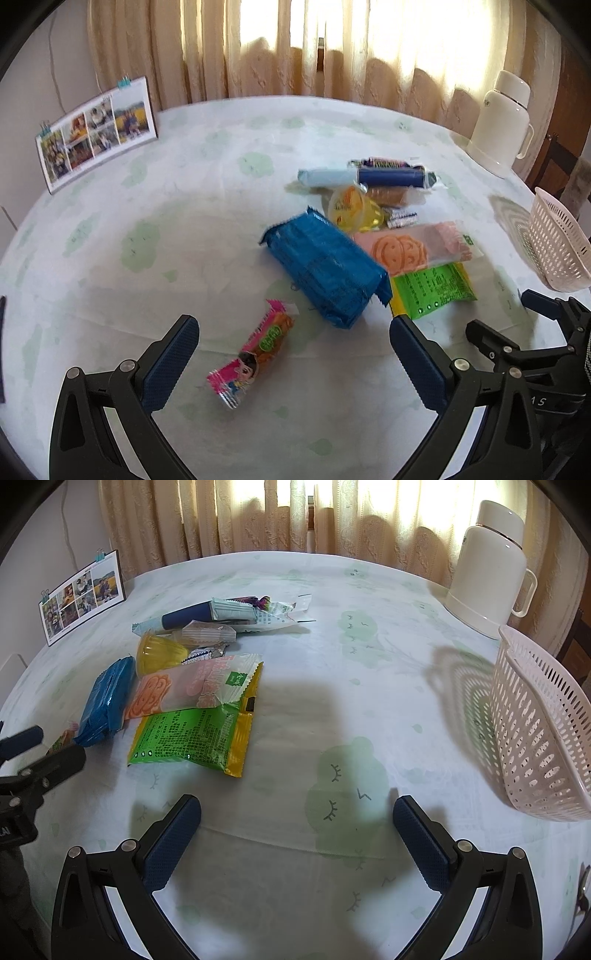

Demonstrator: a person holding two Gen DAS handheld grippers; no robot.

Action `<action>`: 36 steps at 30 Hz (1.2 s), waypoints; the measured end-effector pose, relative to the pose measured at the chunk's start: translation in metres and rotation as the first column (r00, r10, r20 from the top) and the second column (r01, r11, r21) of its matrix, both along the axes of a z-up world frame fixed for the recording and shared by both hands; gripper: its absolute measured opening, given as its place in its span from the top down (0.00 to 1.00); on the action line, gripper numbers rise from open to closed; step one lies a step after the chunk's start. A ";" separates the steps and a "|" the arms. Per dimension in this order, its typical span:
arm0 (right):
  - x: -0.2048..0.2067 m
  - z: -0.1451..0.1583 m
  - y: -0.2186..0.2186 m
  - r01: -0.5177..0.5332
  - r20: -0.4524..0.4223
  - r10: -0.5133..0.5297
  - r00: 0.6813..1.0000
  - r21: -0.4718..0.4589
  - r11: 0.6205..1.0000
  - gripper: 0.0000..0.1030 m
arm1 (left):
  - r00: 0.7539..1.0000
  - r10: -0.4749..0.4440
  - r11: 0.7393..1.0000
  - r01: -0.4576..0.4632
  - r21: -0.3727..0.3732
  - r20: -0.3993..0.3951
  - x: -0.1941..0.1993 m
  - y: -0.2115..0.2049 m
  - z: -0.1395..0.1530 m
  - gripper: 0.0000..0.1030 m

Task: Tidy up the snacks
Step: 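Move both tools toward the snack pile on the table, then grasp the blue biscuit pack with the left tool while the right grasps the pink cookie bar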

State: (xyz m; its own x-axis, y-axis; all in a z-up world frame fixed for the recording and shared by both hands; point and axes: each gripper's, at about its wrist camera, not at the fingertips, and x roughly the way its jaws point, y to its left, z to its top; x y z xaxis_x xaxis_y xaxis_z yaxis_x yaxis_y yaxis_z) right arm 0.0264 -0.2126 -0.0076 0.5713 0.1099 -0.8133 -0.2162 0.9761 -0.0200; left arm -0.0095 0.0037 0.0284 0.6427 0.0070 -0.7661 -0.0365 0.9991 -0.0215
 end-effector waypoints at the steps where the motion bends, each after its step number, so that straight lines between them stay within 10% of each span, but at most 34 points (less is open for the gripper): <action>1: 0.000 0.000 0.000 0.000 0.000 0.000 1.000 0.000 1.000 0.00 | 1.000 0.002 1.000 -0.002 0.005 0.005 0.000 0.000 0.002 0.01; 36: -0.007 0.002 -0.001 -0.075 -0.012 0.076 0.997 0.015 0.997 0.00 | 0.992 0.104 0.991 -0.109 -0.080 -0.065 0.057 -0.003 0.002 0.01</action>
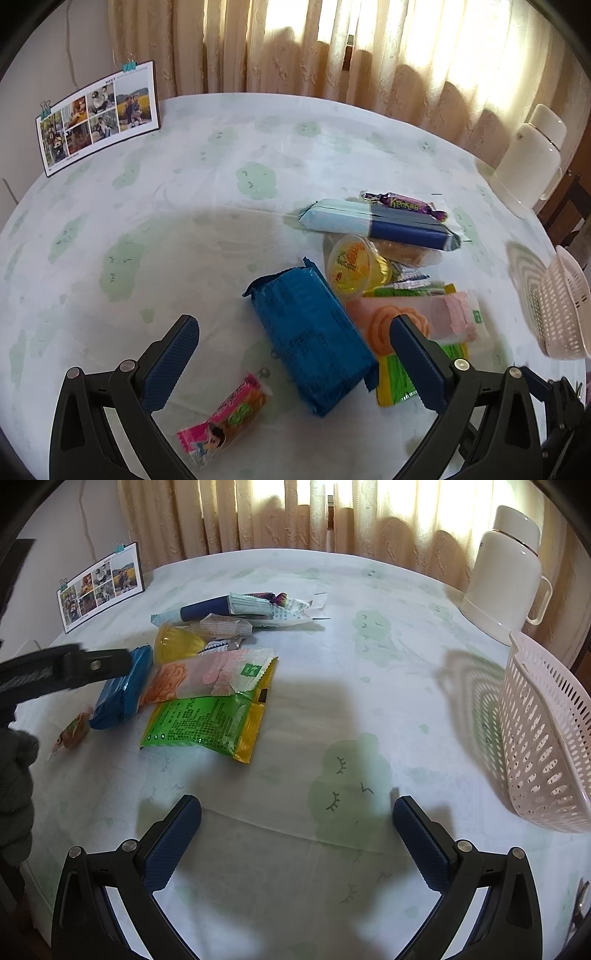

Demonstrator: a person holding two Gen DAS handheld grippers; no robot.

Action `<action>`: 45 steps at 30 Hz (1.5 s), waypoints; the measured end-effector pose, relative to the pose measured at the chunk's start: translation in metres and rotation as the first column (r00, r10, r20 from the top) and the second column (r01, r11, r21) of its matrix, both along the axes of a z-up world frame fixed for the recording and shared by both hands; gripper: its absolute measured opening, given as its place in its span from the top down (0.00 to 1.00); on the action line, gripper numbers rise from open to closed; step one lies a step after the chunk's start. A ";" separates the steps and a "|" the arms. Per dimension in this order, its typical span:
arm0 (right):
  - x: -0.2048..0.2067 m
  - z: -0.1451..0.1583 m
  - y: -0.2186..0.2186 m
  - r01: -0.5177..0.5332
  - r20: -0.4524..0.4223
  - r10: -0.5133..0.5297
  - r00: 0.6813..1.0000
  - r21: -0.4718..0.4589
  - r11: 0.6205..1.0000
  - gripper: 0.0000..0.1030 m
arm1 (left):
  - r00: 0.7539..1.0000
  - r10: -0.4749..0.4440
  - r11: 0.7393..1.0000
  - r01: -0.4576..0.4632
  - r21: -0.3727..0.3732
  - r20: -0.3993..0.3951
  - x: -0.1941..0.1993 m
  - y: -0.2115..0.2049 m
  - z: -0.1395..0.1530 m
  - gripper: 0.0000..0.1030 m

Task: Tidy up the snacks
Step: 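Grasp the blue biscuit pack with the left tool while the right grasps the pink cookie bar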

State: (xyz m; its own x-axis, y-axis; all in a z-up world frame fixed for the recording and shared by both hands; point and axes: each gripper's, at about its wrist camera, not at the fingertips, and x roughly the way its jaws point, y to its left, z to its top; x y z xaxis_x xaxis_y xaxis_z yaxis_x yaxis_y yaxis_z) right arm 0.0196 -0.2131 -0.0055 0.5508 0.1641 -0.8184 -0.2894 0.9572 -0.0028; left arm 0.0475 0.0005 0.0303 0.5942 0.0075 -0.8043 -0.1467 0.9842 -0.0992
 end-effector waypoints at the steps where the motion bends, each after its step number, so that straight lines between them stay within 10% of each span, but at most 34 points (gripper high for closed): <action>1: 0.000 0.000 -0.001 0.000 0.001 0.000 1.000 0.006 1.000 0.00 | 1.000 0.003 1.000 -0.003 0.006 -0.009 0.002 0.000 -0.003 0.03; 11: -0.004 0.008 -0.008 -0.037 0.017 0.035 0.999 0.098 0.994 0.00 | 0.999 -0.020 0.996 0.016 -0.084 -0.048 0.005 0.013 -0.015 0.59; 21: 0.011 0.044 0.006 -0.136 0.156 0.119 0.981 0.102 0.985 0.00 | 0.998 -0.039 0.998 0.041 -0.037 0.041 -0.011 0.019 0.002 0.61; 34: 0.089 0.030 0.045 -0.260 0.040 0.259 0.965 0.254 0.932 0.00 | 0.996 0.003 1.000 -0.002 -0.007 0.085 -0.019 0.039 0.007 0.61; 45: 0.023 0.030 0.057 -0.435 0.015 0.451 0.893 0.289 0.853 0.05 | 0.996 -0.002 1.000 0.004 -0.014 0.090 -0.020 0.039 0.008 0.61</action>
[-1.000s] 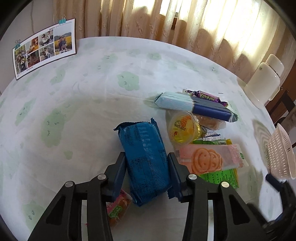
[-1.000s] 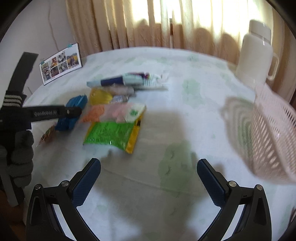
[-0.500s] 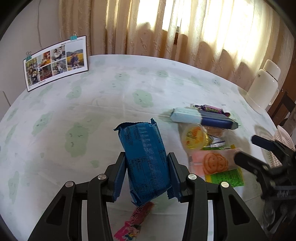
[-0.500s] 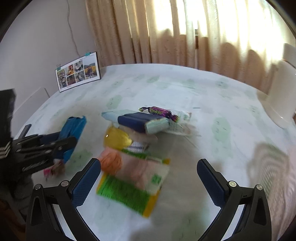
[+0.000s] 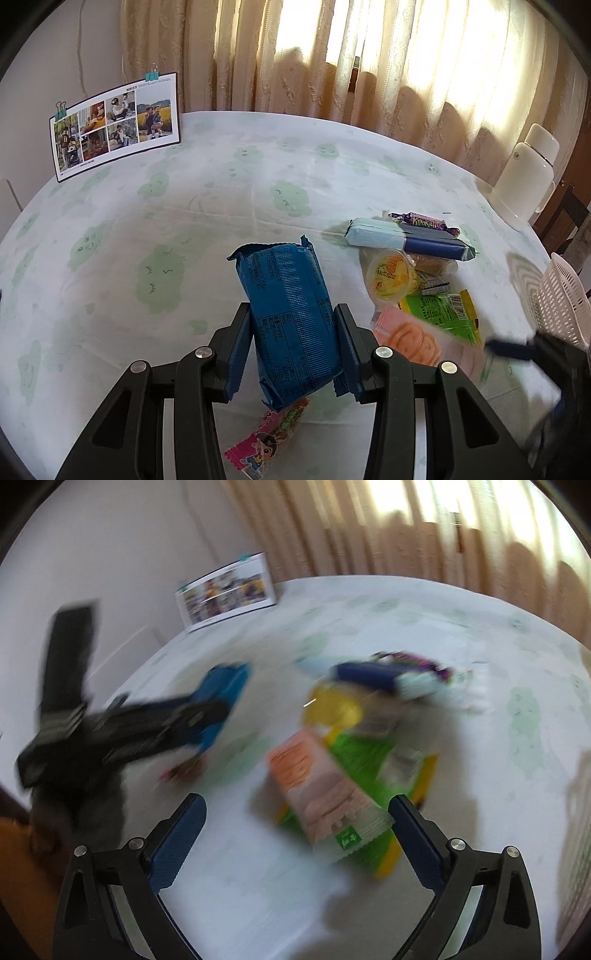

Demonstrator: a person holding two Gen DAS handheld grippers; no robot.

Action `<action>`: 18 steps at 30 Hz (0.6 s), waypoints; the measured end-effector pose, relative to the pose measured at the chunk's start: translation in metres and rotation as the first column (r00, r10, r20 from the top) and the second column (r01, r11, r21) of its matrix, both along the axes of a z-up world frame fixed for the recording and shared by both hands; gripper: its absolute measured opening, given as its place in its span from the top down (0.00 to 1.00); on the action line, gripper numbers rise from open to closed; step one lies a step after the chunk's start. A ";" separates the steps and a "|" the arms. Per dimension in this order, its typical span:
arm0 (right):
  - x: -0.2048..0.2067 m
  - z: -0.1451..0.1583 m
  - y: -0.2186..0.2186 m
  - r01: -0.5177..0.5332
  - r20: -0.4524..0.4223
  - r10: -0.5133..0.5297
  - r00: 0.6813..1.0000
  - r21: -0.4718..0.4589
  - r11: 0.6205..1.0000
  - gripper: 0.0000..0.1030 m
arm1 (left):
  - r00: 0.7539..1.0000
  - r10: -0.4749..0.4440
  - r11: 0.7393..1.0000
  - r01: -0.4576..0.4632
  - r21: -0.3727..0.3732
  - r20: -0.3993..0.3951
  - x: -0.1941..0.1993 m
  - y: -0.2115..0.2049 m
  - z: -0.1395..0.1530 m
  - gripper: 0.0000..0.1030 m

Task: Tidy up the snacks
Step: 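Grasp the blue biscuit pack with the left tool while the right grasps the pink cookie bar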

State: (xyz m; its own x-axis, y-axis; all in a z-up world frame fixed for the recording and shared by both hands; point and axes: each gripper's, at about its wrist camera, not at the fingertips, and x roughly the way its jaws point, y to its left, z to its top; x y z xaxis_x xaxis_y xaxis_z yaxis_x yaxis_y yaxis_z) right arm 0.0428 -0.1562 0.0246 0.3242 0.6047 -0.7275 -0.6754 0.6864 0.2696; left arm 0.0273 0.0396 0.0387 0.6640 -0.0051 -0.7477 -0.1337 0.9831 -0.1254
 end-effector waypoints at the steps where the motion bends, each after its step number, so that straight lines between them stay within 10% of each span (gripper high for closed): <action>1: -0.009 -0.001 0.002 -0.020 0.000 0.020 1.000 -0.006 1.000 0.05 | 1.000 0.000 1.000 0.000 -0.001 -0.001 0.000 0.000 0.000 0.61; 13: -0.030 -0.012 0.040 0.022 0.107 -0.009 0.994 -0.128 0.991 0.46 | 1.000 0.009 1.000 -0.009 -0.012 0.005 -0.001 0.002 0.004 0.61; 18: -0.033 -0.022 0.057 -0.027 0.079 0.038 0.996 -0.137 0.990 0.46 | 1.000 0.010 1.000 -0.009 -0.020 0.013 -0.002 0.004 0.006 0.61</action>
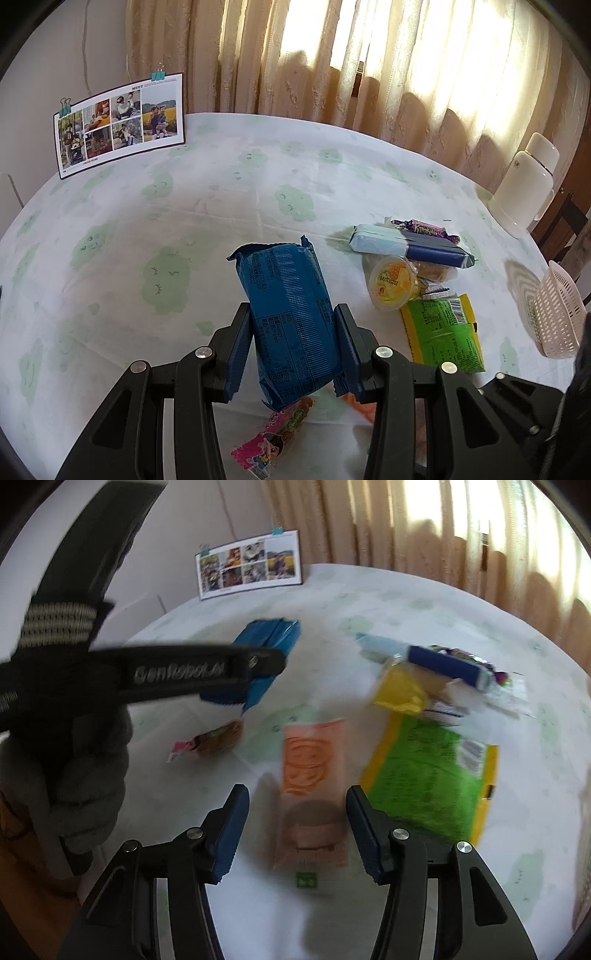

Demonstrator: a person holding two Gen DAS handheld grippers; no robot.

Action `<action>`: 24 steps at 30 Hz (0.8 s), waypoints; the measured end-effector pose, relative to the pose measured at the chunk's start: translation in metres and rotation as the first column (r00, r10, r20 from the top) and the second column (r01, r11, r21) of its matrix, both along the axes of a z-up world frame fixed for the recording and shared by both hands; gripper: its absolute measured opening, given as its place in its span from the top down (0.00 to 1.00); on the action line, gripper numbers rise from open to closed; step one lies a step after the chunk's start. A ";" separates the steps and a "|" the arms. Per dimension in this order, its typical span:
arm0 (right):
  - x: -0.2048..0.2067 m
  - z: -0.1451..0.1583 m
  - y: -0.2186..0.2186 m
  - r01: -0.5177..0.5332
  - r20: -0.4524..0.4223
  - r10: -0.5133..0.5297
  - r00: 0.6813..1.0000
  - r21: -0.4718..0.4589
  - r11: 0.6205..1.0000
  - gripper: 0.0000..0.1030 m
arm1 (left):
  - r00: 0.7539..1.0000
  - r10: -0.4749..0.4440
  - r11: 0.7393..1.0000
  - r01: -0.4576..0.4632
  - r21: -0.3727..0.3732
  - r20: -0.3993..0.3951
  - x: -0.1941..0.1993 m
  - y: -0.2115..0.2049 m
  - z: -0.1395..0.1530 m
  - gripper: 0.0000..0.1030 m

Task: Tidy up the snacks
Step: 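Grasp the blue biscuit pack with the left tool while the right grasps the pink cookie bar, then carry both packs to the pink basket and release them inside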

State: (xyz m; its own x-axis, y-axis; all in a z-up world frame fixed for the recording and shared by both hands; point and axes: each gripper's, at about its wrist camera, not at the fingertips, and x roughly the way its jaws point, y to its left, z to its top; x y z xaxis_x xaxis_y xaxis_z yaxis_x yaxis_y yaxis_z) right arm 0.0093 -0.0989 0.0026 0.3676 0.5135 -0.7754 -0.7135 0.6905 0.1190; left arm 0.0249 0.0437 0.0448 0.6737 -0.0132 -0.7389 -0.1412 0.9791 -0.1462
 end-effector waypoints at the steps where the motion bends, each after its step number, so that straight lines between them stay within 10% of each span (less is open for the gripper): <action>1: -0.001 -0.002 0.004 0.005 0.009 -0.004 1.000 -0.022 1.000 0.46 | 1.000 -0.002 1.000 0.002 0.000 0.003 0.000 0.001 0.000 0.61; 9: -0.009 -0.006 0.022 0.019 0.100 -0.007 0.995 -0.112 0.993 0.47 | 1.000 0.019 1.000 -0.019 -0.020 0.013 -0.001 0.008 0.003 0.61; 12: -0.009 -0.006 0.019 0.039 0.105 -0.028 0.994 -0.105 0.994 0.62 | 0.999 0.022 0.999 -0.022 -0.028 0.026 -0.002 0.009 0.004 0.61; 24: -0.011 0.014 -0.020 0.146 0.064 -0.149 0.987 0.054 0.988 0.69 | 0.999 0.018 1.000 -0.017 -0.008 0.046 -0.002 0.005 0.008 0.61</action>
